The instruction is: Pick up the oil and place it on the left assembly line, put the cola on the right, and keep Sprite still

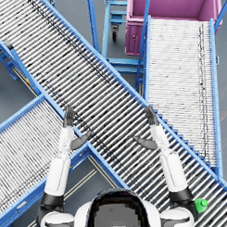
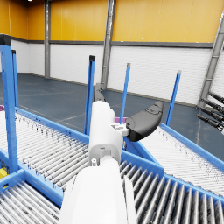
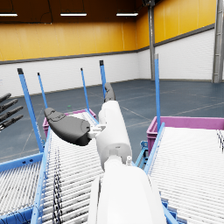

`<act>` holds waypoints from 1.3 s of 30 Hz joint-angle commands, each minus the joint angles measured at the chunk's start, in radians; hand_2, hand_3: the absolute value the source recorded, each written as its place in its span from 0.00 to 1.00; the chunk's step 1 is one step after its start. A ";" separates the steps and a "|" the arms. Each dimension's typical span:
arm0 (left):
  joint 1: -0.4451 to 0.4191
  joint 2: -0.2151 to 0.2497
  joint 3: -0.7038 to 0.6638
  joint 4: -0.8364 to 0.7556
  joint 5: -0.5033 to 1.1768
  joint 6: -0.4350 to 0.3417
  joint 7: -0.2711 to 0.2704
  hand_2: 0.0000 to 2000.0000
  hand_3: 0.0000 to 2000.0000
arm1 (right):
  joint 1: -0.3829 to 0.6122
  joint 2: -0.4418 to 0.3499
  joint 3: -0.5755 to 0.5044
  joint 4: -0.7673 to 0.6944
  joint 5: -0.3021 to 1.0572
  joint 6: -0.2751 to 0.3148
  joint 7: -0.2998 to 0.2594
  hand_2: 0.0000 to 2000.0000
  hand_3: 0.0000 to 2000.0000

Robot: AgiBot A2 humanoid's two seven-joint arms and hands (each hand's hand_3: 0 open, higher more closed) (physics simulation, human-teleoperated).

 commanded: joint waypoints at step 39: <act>0.000 0.000 0.000 0.000 0.000 0.000 0.000 0.00 0.00 | 0.000 0.000 0.000 0.000 0.000 0.000 0.000 0.00 0.00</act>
